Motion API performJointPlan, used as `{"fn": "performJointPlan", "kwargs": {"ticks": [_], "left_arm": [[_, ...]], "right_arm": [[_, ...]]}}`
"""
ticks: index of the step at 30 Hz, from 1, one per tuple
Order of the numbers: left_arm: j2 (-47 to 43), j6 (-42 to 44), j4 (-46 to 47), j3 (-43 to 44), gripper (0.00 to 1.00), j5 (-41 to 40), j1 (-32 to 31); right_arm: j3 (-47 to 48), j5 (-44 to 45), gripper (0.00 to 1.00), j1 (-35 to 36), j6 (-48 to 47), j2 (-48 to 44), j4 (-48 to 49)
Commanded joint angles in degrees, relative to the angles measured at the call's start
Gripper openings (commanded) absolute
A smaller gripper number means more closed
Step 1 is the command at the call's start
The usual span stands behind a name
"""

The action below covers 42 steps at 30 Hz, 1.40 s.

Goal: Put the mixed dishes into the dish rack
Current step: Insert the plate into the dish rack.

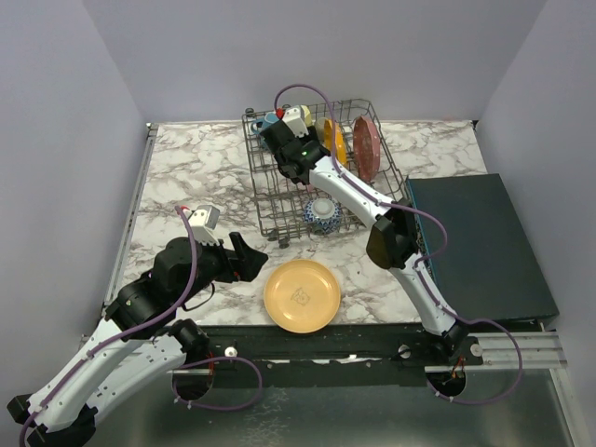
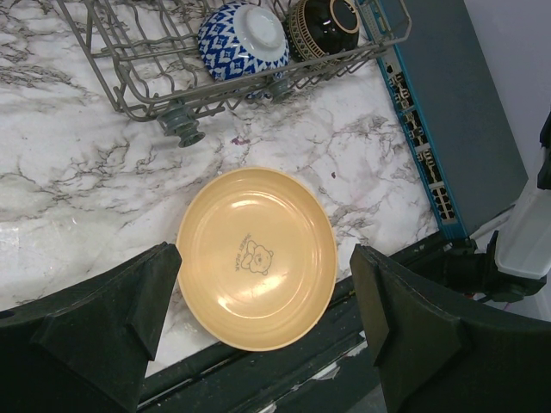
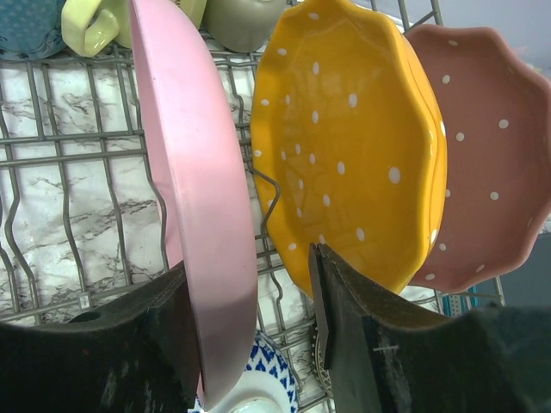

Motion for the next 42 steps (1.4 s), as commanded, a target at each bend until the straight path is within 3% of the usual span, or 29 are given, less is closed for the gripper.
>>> {"fn": "performJointPlan", "kwargs": {"ticks": [1, 42], "left_arm": [[-0.6, 0.91, 0.9, -0.35, 0.9, 0.01, 0.04], [0.05, 0.56, 0.84, -0.48, 0.9, -0.16, 0.1]], "right_arm": [[1.83, 0.63, 0.55, 0.17, -0.2, -2.52, 0.41], [-5.87, 3.54, 0.59, -2.8, 0.65, -10.53, -0.77]]}}
